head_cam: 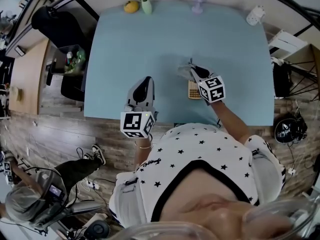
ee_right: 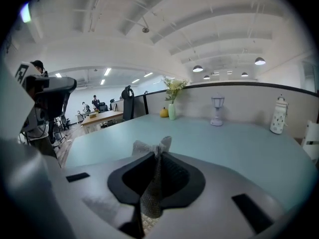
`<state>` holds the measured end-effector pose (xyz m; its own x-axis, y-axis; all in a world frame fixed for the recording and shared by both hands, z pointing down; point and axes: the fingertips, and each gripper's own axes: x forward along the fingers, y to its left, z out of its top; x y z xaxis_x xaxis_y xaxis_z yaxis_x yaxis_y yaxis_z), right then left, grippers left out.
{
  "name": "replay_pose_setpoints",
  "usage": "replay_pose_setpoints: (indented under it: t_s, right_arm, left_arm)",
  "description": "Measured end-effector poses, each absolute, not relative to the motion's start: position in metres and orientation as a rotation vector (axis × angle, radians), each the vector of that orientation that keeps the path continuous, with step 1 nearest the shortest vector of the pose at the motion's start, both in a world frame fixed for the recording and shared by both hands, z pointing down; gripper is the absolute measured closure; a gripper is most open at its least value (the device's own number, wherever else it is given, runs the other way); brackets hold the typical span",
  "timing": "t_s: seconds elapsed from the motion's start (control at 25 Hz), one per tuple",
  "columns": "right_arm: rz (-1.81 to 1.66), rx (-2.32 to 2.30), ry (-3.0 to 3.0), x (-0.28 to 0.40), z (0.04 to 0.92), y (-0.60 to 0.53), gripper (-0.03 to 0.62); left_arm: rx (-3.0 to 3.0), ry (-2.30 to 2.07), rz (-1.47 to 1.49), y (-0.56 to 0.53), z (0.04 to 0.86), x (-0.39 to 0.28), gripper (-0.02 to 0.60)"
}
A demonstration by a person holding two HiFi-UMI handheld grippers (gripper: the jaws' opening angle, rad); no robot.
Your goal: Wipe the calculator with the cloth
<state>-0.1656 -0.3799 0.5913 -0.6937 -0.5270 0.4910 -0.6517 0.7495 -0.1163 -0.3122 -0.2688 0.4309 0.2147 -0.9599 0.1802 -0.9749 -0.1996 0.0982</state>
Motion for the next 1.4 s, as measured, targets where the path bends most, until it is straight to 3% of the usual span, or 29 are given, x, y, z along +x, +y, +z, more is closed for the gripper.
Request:
replay_pose_setpoints:
  t_s: [0.72, 1.4]
  right_arm:
    - [0.335, 0.796, -2.342, -0.160, 0.650, -0.381, 0.557]
    - [0.355, 0.983, -2.252, -0.099, 0.658, -0.391, 0.557]
  left_arm:
    - [2.222, -1.907, 0.134, -0.256, 0.434, -0.308, 0.551]
    - [2.296, -1.844, 0.128, -0.254, 0.431, -0.293, 0.551]
